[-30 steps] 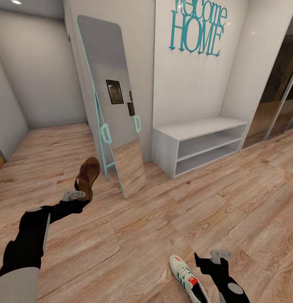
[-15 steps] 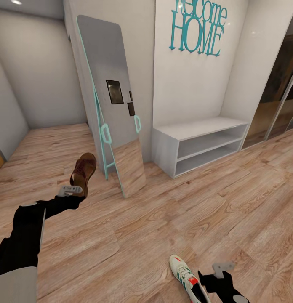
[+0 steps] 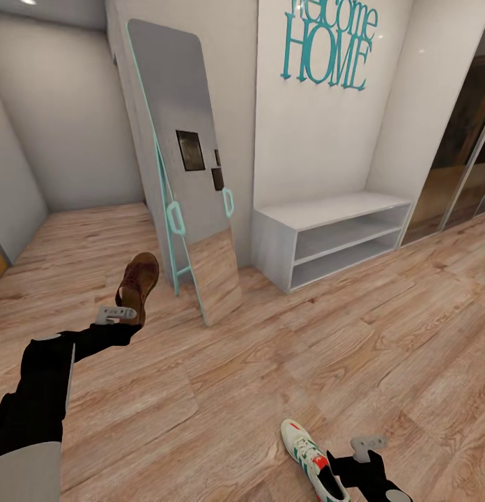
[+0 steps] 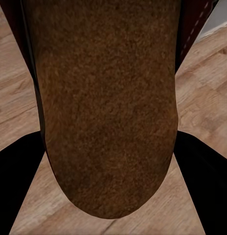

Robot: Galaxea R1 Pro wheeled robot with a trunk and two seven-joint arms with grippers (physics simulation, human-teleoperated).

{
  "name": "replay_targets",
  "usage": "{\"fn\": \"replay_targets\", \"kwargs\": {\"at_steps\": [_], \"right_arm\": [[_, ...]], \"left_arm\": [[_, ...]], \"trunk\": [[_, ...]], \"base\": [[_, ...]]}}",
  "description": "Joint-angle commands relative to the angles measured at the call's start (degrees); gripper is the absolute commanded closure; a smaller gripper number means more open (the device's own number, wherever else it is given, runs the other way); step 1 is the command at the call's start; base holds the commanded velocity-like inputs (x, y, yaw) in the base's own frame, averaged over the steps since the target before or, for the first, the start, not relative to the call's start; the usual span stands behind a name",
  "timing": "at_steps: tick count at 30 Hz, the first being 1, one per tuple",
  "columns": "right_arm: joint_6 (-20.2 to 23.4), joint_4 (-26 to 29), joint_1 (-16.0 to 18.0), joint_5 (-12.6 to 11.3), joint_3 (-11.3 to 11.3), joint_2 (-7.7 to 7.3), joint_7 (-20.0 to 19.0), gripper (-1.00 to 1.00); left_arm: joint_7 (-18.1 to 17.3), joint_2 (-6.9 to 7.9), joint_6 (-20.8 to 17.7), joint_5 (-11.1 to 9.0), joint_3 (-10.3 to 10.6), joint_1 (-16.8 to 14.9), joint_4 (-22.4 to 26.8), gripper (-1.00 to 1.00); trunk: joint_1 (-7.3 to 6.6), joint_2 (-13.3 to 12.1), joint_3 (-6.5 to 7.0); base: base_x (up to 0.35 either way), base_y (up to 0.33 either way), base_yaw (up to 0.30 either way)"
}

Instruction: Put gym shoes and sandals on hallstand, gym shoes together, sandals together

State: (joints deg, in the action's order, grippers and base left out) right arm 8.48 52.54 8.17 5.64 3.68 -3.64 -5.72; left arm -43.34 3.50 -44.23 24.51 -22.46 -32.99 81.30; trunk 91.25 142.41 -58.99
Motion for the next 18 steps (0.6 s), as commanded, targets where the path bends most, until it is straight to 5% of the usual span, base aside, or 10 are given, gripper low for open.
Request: {"fn": "replay_targets", "kwargs": {"at_steps": [1, 8, 12, 18], "right_arm": [[0.3, 0.1, 0.0, 0.6, 0.2, 0.03, -0.4, -1.00], [0.3, -2.3, 0.0, 0.7, 0.1, 0.10, -0.4, -1.00], [0.3, -3.1, 0.0, 3.5, -2.6, 0.12, -0.4, -1.00], [0.3, -3.2, 0.0, 4.9, -3.6, 0.13, -0.4, -1.00]], "left_arm": [[-0.6, -0.03, -0.1, 0.5, -0.1, -0.1, 0.0, 1.00], [-0.6, -0.07, -0.2, 0.5, -0.1, -0.1, 0.0, 1.00], [-0.6, -0.07, -0.2, 0.5, -0.1, -0.1, 0.0, 1.00], [-0.6, -0.08, -0.2, 0.5, -0.1, -0.1, 0.0, 1.00]], "trunk": [[-0.01, 0.0, -0.06], [-0.01, 0.0, -0.42], [-0.01, 0.0, -0.72], [-0.01, 0.0, -0.85]], "base": [[0.000, 0.000, 0.002], [0.000, 0.000, 0.000], [0.000, 0.000, 0.000], [0.000, 0.000, 0.000]]}}
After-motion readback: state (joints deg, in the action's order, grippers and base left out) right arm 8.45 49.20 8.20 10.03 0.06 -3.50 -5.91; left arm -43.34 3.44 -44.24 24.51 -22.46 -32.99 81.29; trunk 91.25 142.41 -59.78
